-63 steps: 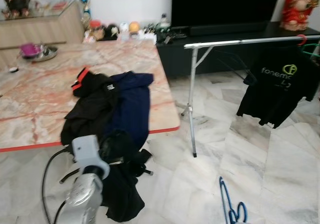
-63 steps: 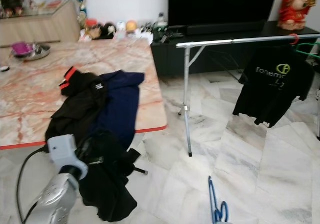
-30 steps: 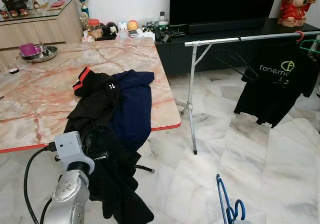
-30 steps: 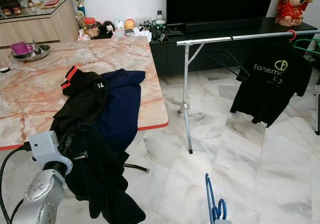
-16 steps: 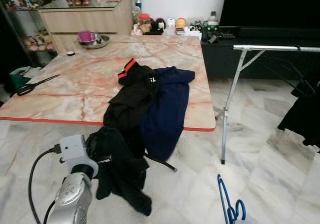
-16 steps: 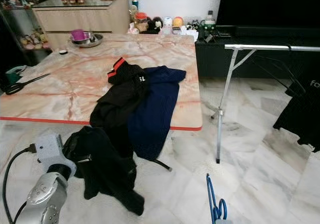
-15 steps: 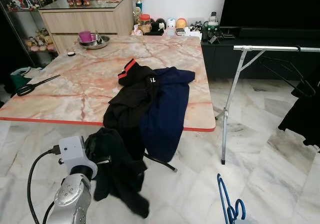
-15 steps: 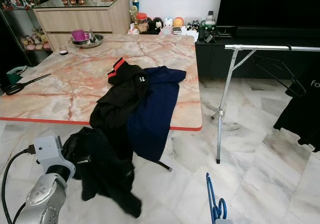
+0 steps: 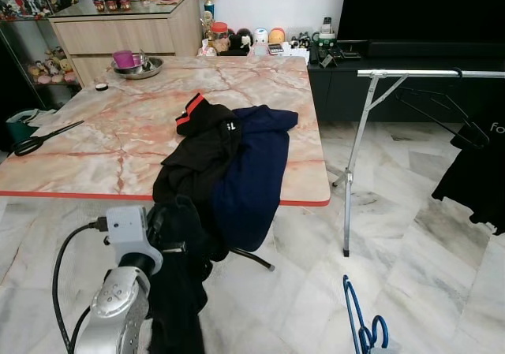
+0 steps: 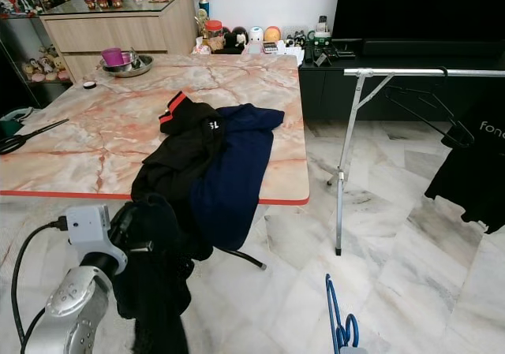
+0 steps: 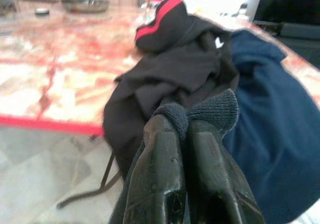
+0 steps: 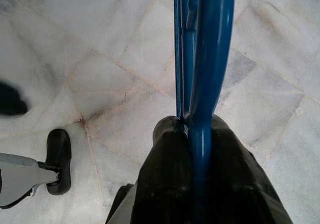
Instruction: Hang hanger
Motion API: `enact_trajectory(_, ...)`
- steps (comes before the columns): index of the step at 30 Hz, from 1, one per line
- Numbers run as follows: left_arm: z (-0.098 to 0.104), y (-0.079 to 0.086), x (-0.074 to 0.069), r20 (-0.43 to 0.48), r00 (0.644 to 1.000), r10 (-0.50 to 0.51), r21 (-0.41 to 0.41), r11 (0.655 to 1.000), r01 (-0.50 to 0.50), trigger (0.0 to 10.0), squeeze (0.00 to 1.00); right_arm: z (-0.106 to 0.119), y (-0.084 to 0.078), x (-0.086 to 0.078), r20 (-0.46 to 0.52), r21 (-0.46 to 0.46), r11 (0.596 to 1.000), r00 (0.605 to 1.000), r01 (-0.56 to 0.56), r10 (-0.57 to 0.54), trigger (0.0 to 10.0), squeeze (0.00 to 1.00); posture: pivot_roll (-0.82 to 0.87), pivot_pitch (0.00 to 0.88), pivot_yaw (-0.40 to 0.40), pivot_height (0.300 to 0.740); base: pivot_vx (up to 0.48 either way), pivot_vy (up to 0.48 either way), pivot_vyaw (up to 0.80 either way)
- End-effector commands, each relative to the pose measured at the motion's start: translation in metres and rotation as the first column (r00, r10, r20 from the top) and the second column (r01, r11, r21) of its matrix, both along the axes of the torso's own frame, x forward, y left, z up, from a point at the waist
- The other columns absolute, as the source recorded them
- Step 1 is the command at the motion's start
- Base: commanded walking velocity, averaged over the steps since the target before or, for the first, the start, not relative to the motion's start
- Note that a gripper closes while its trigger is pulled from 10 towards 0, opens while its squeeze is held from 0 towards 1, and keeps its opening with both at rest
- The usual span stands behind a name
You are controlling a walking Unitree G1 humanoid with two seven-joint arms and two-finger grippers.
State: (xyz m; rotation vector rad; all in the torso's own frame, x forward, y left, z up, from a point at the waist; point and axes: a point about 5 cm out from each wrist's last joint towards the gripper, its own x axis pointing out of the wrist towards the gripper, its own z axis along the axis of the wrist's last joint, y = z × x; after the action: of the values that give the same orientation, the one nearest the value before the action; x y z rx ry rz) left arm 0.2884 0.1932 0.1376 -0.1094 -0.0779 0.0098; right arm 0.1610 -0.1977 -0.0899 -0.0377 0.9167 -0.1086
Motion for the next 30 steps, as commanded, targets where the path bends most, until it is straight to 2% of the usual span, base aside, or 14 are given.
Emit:
enact_trajectory(1, 0.027, 0.002, 0.006, 0.105, 0.994, -0.021, 0.027, 0.999, 0.019, 10.0, 0.0, -0.001, 0.002, -0.002, -0.009, 0.013, 1.0, 1.0, 0.015, -0.014, 10.0, 0.0, 0.13, 0.037, 0.033, 0.74, 0.0, 0.0, 0.0)
enact_trajectory(7, 0.046, -0.002, 0.013, 0.166, 0.985, -0.053, 0.047, 0.998, 0.046, 10.0, 0.0, -0.002, 0.003, -0.003, -0.011, 0.013, 1.0, 1.0, 0.018, -0.018, 10.0, 0.0, 0.13, 0.037, 0.035, 0.74, 0.208, 0.0, 0.0)
enact_trajectory(8, 0.055, -0.004, 0.017, 0.192, 0.979, -0.063, 0.054, 0.997, 0.054, 10.0, 0.0, -0.002, 0.003, -0.003, -0.011, 0.013, 1.0, 1.0, 0.018, -0.018, 10.0, 0.0, 0.13, 0.036, 0.033, 0.74, 0.352, 0.0, 0.0)
enact_trajectory(9, 0.072, -0.005, 0.024, 0.241, 0.968, -0.072, 0.053, 0.997, 0.061, 10.0, 0.0, -0.002, 0.003, -0.002, -0.011, 0.012, 1.0, 1.0, 0.02, -0.019, 10.0, 0.0, 0.13, 0.036, 0.034, 0.74, 0.356, 0.0, 0.0)
enact_trajectory(14, 0.111, -0.009, 0.041, 0.348, 0.931, -0.108, 0.088, 0.993, 0.082, 10.0, 0.0, -0.002, 0.004, -0.002, -0.012, 0.012, 1.0, 1.0, 0.019, -0.018, 10.0, 0.0, 0.14, 0.033, 0.034, 0.74, 0.358, 0.0, 0.0)
enact_trajectory(15, 0.126, -0.012, 0.048, 0.385, 0.914, -0.129, 0.103, 0.99, 0.097, 10.0, 0.0, -0.002, 0.005, -0.002, -0.011, 0.012, 1.0, 1.0, 0.017, -0.016, 10.0, 0.0, 0.14, 0.033, 0.034, 0.74, 0.36, 0.0, 0.0)
enact_trajectory(18, 0.146, -0.022, 0.059, 0.427, 0.889, -0.168, 0.124, 0.984, 0.127, 10.0, 0.0, -0.002, 0.004, -0.001, -0.011, 0.012, 1.0, 1.0, 0.017, -0.017, 10.0, 0.0, 0.14, 0.028, 0.034, 0.74, 0.36, 0.0, 0.0)
enact_trajectory(19, 0.146, -0.022, 0.059, 0.427, 0.889, -0.168, 0.124, 0.984, 0.127, 10.0, 0.0, -0.002, 0.004, -0.001, -0.011, 0.012, 1.0, 1.0, 0.017, -0.017, 10.0, 0.0, 0.14, 0.028, 0.034, 0.74, 0.368, 0.0, 0.0)
enact_trajectory(22, 0.163, -0.033, 0.069, 0.463, 0.864, -0.196, 0.117, 0.98, 0.16, 10.0, 0.0, -0.001, 0.002, -0.001, -0.012, 0.009, 1.0, 1.0, 0.021, -0.021, 10.0, 0.0, 0.14, 0.028, 0.034, 0.74, 0.37, 0.0, 0.0)
enact_trajectory(28, 0.181, -0.048, 0.088, 0.484, 0.847, -0.219, 0.11, 0.976, 0.189, 10.0, 0.0, -0.001, 0.003, 0.001, -0.011, 0.007, 1.0, 1.0, 0.02, -0.019, 10.0, 0.0, 0.13, 0.022, 0.036, 0.74, 0.38, 0.0, 0.0)
enact_trajectory(30, 0.183, -0.05, 0.089, 0.487, 0.845, -0.222, 0.112, 0.975, 0.191, 10.0, 0.0, 0.0, 0.003, 0.001, -0.01, 0.007, 1.0, 1.0, 0.019, -0.019, 10.0, 0.0, 0.13, 0.022, 0.036, 0.74, 0.386, 0.0, 0.0)
